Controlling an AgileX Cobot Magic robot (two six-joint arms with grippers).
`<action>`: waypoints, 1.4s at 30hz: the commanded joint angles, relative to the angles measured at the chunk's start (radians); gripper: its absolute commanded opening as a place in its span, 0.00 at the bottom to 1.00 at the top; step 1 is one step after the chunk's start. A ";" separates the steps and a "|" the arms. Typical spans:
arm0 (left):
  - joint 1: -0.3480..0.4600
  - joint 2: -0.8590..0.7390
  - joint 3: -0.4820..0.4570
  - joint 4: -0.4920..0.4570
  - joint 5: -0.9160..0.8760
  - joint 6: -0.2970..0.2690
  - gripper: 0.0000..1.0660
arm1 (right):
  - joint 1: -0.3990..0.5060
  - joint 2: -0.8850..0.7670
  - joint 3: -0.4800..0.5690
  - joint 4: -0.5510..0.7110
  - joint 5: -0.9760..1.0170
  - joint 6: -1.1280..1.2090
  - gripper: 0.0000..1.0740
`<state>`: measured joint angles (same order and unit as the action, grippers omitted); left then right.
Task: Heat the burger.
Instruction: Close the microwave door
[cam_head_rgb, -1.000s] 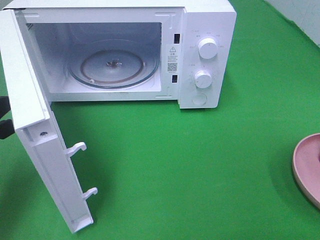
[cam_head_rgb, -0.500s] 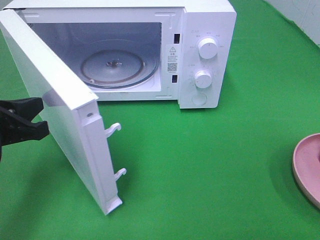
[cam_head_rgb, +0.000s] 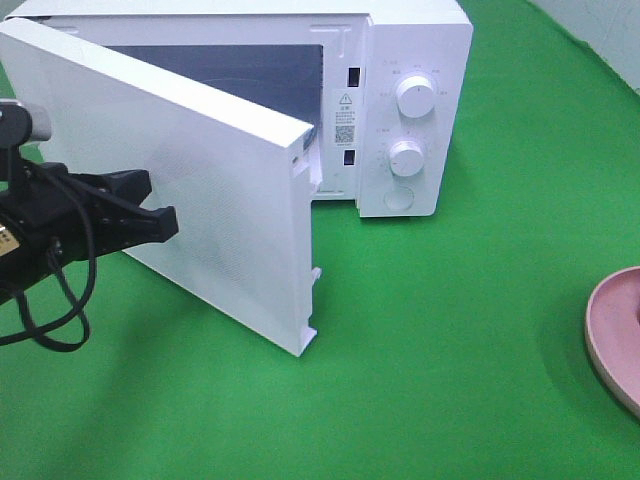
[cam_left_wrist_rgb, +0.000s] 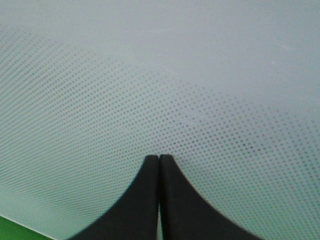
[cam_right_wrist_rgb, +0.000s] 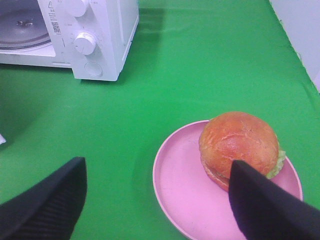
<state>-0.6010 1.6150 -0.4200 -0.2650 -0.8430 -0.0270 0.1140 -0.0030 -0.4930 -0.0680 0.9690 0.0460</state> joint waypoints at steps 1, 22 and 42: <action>-0.023 0.022 -0.042 -0.022 -0.002 0.005 0.00 | -0.007 -0.028 0.002 0.001 -0.011 -0.014 0.71; -0.045 0.221 -0.410 -0.062 0.115 0.027 0.00 | -0.007 -0.028 0.002 0.001 -0.011 -0.014 0.71; -0.001 0.379 -0.652 -0.094 0.148 0.027 0.00 | -0.007 -0.028 0.002 0.001 -0.011 -0.014 0.71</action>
<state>-0.6510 1.9880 -1.0370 -0.2970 -0.6280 0.0000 0.1140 -0.0030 -0.4930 -0.0680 0.9690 0.0460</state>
